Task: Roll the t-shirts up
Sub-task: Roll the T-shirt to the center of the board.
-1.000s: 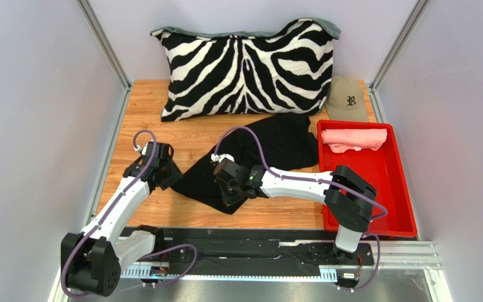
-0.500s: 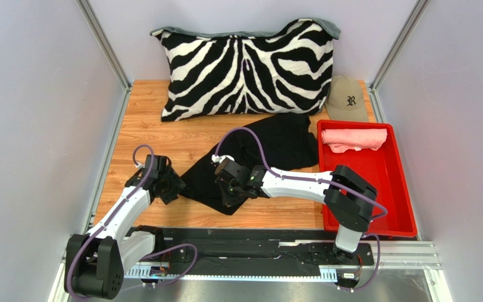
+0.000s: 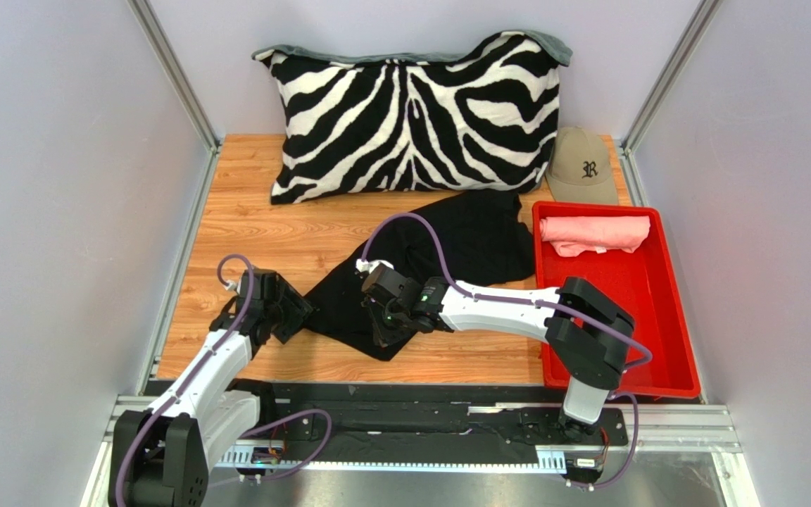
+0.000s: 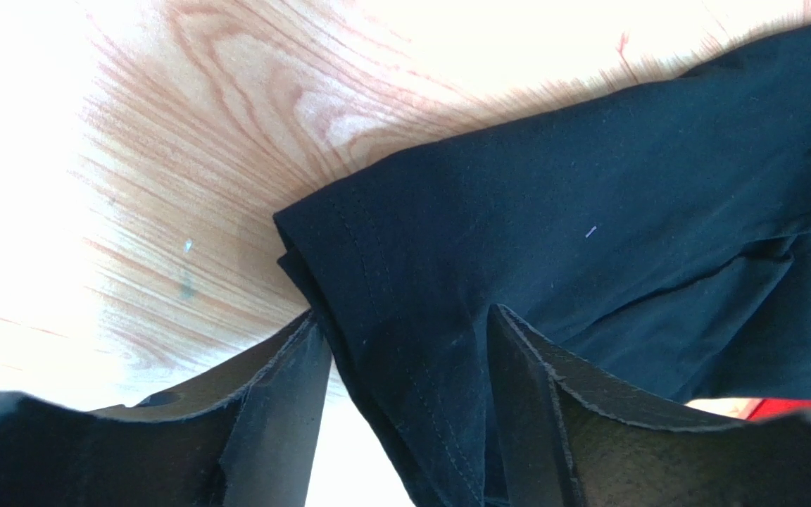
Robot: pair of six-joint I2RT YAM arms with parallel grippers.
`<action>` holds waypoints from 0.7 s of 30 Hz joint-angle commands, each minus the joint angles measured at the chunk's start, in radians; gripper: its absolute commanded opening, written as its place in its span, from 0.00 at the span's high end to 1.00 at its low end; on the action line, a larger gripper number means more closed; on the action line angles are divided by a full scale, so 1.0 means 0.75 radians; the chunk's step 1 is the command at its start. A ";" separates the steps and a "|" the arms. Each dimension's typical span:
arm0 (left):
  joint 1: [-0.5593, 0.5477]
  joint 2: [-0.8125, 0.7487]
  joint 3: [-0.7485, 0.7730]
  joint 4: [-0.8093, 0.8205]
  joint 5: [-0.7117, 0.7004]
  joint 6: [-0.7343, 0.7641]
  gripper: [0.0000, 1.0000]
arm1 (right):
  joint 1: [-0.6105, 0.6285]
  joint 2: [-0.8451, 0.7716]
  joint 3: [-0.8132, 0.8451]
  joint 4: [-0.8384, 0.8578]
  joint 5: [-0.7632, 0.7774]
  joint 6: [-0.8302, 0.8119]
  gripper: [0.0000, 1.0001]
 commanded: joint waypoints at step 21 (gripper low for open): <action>-0.043 0.188 0.361 -0.252 -0.164 0.373 1.00 | -0.005 -0.089 -0.023 0.176 -0.168 0.127 1.00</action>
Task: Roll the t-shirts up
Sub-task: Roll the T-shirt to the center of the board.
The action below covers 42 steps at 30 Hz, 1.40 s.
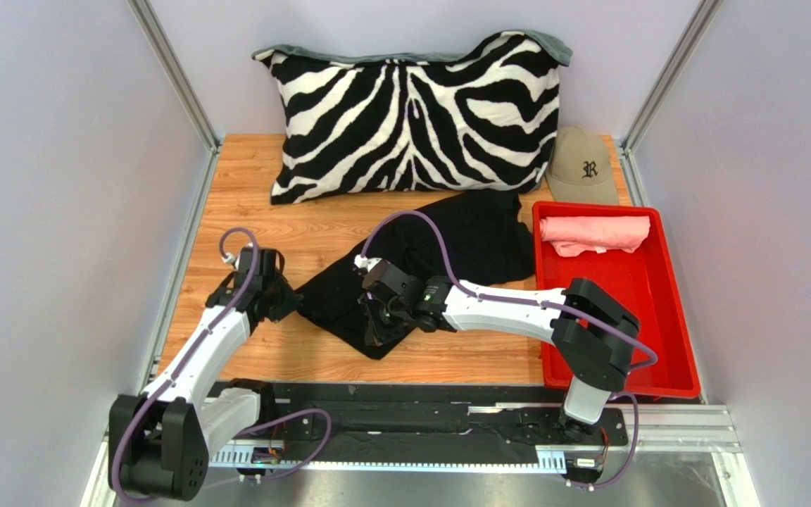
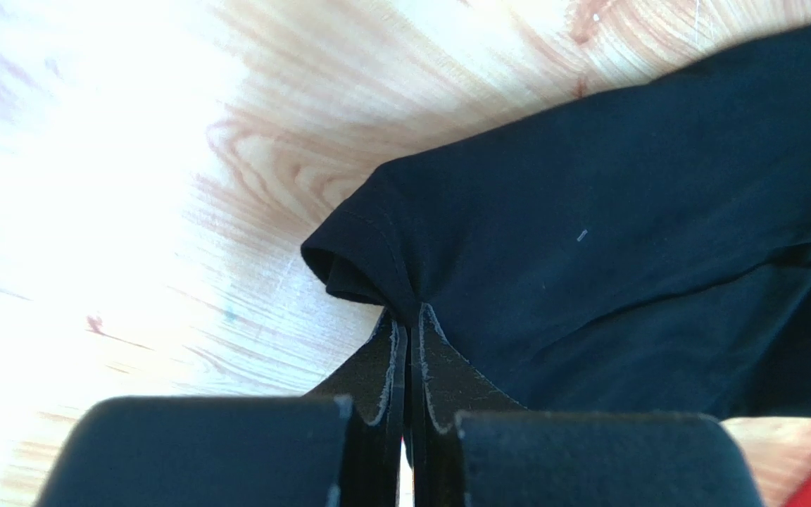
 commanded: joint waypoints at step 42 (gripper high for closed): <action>-0.414 0.887 0.916 -0.388 -0.276 0.404 0.58 | -0.125 -0.064 -0.343 0.463 -0.113 0.383 1.00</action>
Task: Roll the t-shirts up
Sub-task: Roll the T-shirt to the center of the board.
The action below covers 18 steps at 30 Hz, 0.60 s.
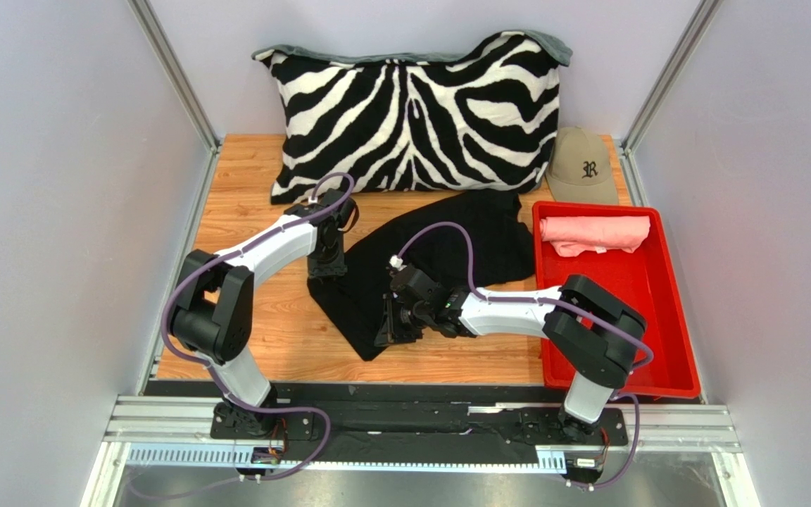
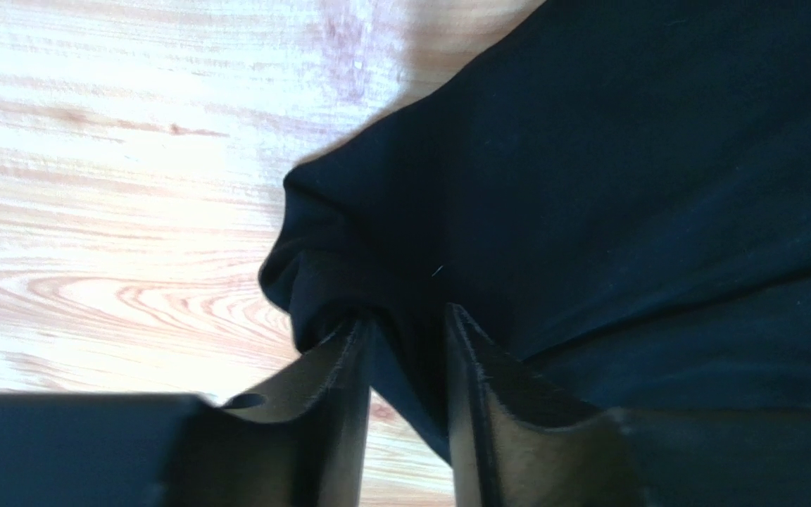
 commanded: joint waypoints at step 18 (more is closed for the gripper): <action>0.091 -0.435 -0.264 0.117 0.261 -0.240 0.76 | -0.040 -0.030 -0.012 0.020 0.035 -0.013 1.00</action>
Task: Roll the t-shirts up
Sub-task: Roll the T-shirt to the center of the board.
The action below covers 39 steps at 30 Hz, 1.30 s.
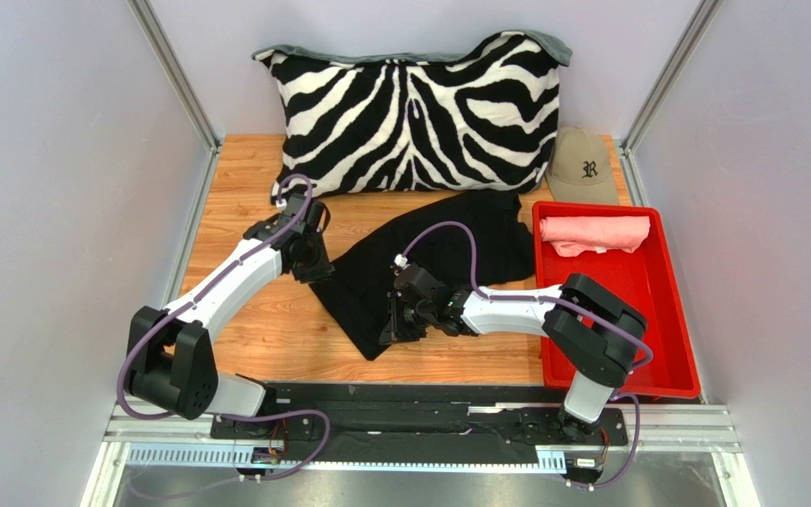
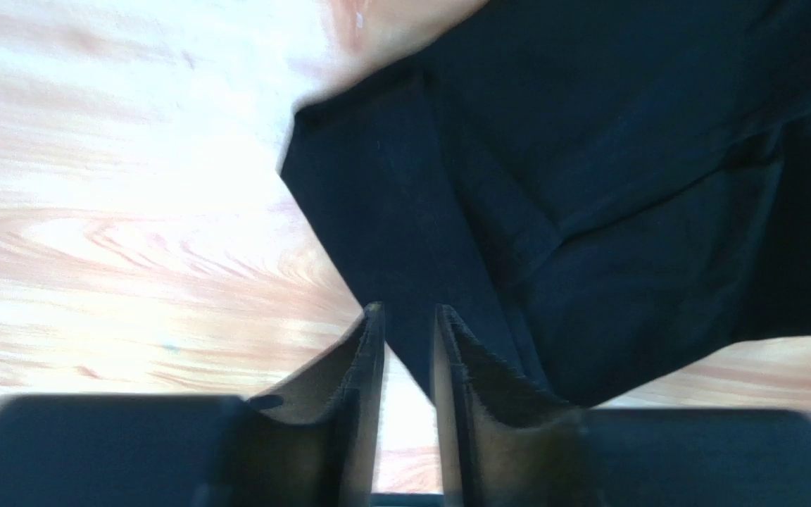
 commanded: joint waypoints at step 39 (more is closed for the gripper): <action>0.193 0.061 -0.200 0.331 0.282 -0.196 0.79 | 0.116 0.056 0.201 -0.296 0.358 -0.371 0.88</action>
